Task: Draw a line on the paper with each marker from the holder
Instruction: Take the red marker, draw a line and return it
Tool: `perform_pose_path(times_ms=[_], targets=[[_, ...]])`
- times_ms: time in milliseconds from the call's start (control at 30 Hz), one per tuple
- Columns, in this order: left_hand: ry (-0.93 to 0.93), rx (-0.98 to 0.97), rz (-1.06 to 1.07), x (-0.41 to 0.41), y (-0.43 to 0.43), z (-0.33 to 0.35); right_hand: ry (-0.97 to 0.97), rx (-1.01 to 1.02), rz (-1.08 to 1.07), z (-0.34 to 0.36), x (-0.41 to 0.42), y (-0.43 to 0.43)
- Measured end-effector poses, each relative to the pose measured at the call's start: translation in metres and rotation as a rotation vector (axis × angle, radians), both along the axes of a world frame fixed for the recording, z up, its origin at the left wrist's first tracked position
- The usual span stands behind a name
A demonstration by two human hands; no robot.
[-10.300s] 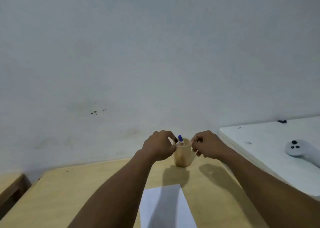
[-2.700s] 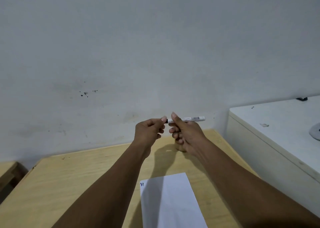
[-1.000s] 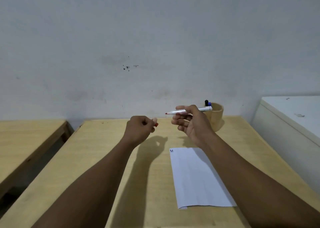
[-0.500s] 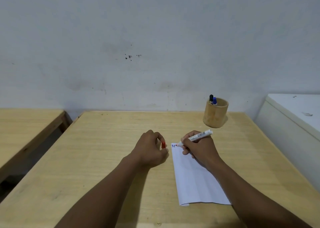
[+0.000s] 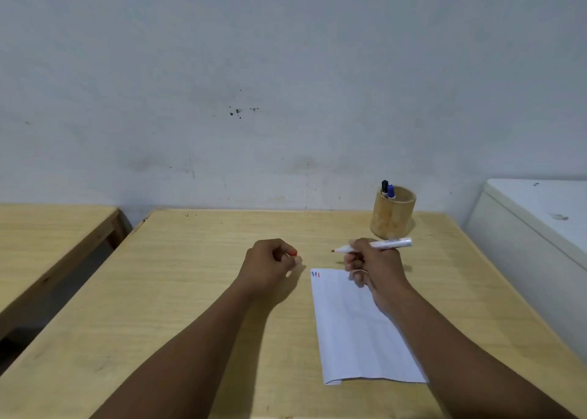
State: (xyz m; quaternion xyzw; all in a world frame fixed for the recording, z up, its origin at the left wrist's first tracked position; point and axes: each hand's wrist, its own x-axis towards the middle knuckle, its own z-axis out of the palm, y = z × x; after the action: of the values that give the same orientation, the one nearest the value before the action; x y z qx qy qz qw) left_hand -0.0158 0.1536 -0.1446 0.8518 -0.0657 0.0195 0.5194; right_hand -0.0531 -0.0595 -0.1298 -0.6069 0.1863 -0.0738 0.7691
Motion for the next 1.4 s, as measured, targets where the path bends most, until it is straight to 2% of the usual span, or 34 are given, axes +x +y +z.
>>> perform_pose_path(times_ms=[67,133,267,500,800,933,1033,1133,1267,1400], targets=[[0.088,-0.189,-0.018,0.009,-0.001,0.015,0.039,0.211,-0.104,0.013,0.005,-0.009],[0.164,-0.369,-0.055,0.016,-0.007,0.038,0.015,0.312,-0.119,0.031,0.011,-0.018],[0.285,-0.646,-0.206,0.026,-0.031,0.078,-0.060,0.274,-0.010,0.076,0.015,-0.028],[0.330,-0.722,-0.365,0.038,-0.080,0.113,-0.172,0.169,0.041,0.113,0.023,-0.039],[0.235,-0.571,-0.358,0.053,-0.108,0.115,-0.227,0.079,0.031,0.107,0.035,-0.050],[0.106,-0.483,-0.287,0.064,-0.112,0.121,-0.040,-0.067,0.097,0.114,0.047,-0.063],[-0.065,-0.325,-0.193,0.079,-0.122,0.132,0.085,-0.235,-0.022,0.112,0.056,-0.091],[-0.167,-0.158,-0.169,0.097,-0.133,0.139,0.104,-0.319,-0.184,0.103,0.060,-0.124],[-0.272,0.078,-0.186,0.110,-0.151,0.138,0.133,-0.383,-0.224,0.096,0.061,-0.149],[-0.325,0.229,-0.221,0.113,-0.169,0.135,0.143,-0.407,-0.223,0.090,0.062,-0.156]])
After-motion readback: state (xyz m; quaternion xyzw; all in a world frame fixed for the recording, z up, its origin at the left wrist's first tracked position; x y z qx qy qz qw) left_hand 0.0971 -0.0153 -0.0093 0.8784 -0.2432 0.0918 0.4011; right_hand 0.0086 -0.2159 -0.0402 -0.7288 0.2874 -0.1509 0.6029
